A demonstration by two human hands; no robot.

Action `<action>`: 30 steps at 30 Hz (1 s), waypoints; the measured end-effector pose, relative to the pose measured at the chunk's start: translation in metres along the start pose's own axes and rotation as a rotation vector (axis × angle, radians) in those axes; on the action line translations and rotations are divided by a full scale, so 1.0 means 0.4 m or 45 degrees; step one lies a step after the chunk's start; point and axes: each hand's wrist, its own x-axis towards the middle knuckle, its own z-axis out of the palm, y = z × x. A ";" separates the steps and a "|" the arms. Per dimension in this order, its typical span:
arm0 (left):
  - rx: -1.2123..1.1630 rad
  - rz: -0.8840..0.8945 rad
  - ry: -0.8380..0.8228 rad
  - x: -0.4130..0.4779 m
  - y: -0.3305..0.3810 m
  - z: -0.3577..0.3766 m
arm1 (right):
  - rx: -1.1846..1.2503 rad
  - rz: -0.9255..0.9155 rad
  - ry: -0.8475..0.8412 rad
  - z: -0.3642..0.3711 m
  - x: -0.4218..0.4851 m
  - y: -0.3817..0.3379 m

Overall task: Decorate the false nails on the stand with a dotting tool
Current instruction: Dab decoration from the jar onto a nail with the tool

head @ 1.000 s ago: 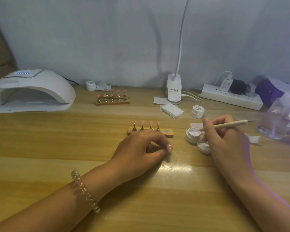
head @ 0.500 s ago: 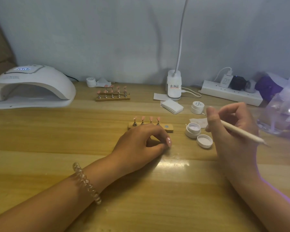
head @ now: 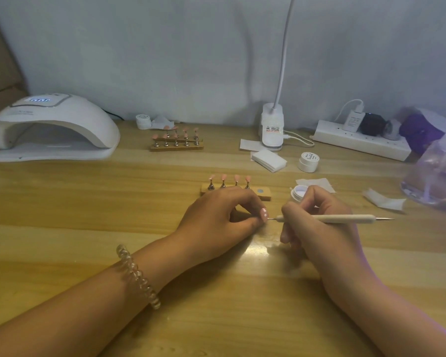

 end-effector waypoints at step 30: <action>0.014 0.021 -0.007 0.000 -0.004 -0.001 | -0.040 -0.040 -0.006 0.003 0.004 0.007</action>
